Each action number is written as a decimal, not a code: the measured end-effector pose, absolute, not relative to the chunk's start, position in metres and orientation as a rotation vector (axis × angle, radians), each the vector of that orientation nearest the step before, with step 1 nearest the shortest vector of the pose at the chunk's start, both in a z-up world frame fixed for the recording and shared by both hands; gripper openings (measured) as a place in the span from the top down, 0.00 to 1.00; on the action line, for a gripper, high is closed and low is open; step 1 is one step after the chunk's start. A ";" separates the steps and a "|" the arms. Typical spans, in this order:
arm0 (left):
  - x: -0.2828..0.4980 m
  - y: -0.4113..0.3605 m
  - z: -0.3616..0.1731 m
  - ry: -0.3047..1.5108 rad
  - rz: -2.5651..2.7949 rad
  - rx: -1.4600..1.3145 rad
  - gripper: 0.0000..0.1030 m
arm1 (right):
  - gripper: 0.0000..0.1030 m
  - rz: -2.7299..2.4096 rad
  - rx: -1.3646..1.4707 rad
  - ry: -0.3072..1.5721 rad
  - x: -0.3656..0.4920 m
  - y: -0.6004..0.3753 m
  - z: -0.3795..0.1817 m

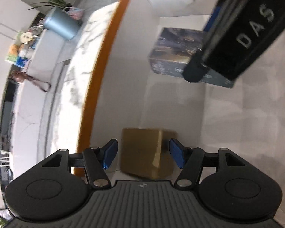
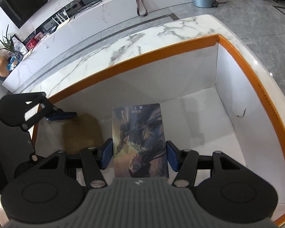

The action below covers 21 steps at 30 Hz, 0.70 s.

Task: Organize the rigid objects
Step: 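Lower the picture card into the box with the right tool while the left lowers the cube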

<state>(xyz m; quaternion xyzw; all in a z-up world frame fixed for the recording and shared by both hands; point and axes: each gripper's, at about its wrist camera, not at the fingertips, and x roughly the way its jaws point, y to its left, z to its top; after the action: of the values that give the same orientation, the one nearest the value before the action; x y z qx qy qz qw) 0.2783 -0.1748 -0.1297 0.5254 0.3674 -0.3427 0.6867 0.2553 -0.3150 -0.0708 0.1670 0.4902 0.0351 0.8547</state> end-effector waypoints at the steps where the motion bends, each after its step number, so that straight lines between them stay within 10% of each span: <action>1: 0.279 -0.173 -0.128 0.827 -0.763 1.167 0.27 | 0.42 0.074 0.351 1.035 0.256 -0.313 -0.072; 21: 0.276 -0.084 -0.051 0.937 -0.492 0.298 0.27 | 0.42 0.121 0.274 1.158 0.309 -0.264 -0.094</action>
<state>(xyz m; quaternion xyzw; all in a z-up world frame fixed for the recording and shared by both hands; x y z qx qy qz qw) 0.2762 -0.0842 -0.0506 0.1417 0.4453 -0.2338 0.8526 0.3087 -0.2636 -0.0944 0.1290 0.5451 0.0572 0.8264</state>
